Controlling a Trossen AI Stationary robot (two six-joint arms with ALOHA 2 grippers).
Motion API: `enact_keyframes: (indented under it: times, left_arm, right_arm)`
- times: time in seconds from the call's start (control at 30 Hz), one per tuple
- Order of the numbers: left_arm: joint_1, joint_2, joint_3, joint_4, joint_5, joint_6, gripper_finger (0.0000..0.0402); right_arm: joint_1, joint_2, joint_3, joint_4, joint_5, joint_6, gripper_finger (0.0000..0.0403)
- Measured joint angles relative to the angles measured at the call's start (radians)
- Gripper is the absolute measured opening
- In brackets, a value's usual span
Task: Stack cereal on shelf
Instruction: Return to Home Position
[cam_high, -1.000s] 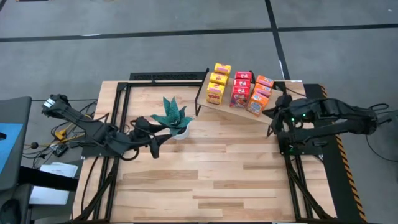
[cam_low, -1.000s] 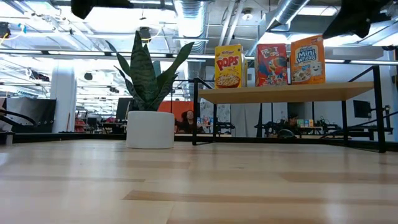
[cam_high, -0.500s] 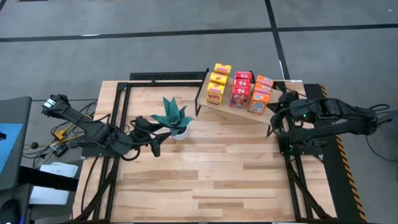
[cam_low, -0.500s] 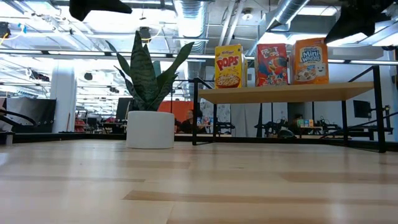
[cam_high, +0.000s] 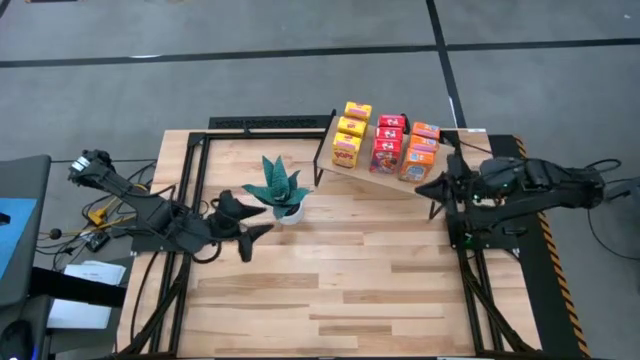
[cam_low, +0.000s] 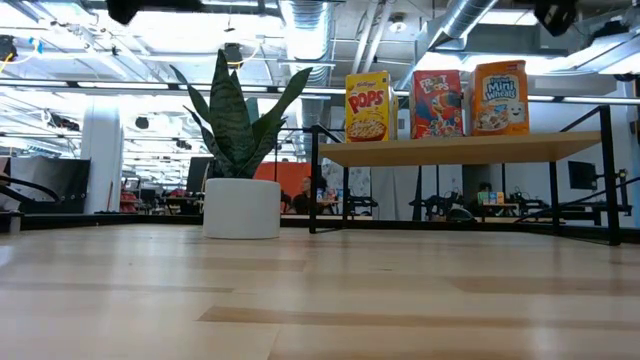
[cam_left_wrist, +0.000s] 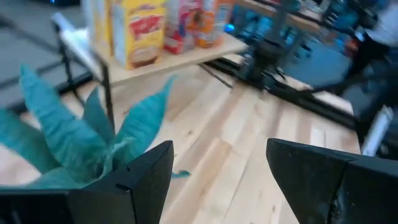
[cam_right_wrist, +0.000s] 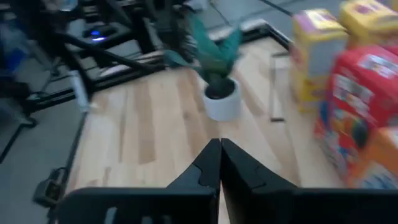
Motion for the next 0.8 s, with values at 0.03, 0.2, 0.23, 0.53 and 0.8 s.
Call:
enact_keyframes:
  times: [0.03,0.2,0.23,0.53,0.8]
  left_arm:
    - [-0.026,-0.009,0.0,-0.001,-0.013,0.042,0.0249]
    - [-0.188,-0.091,-0.07,-0.002,-0.228,0.05,0.0249]
    - [-0.222,-0.114,-0.105,-0.006,-0.251,0.021,0.0249]
    - [-0.408,-0.355,-0.319,0.104,-0.26,-0.04,0.0249]
    - [-0.458,-0.637,-0.323,0.084,-0.156,0.183,0.0249]
  right_arm:
    - [0.022,0.0,-0.001,0.018,0.002,-0.006,0.0032]
    - [0.139,-0.025,-0.089,0.15,0.102,-0.046,0.0048]
    - [0.163,-0.035,-0.117,0.174,0.128,-0.047,0.005]
    - [0.338,-0.197,-0.212,0.238,0.358,-0.053,0.0051]
    - [0.421,-0.474,-0.211,0.243,0.344,-0.208,0.0052]
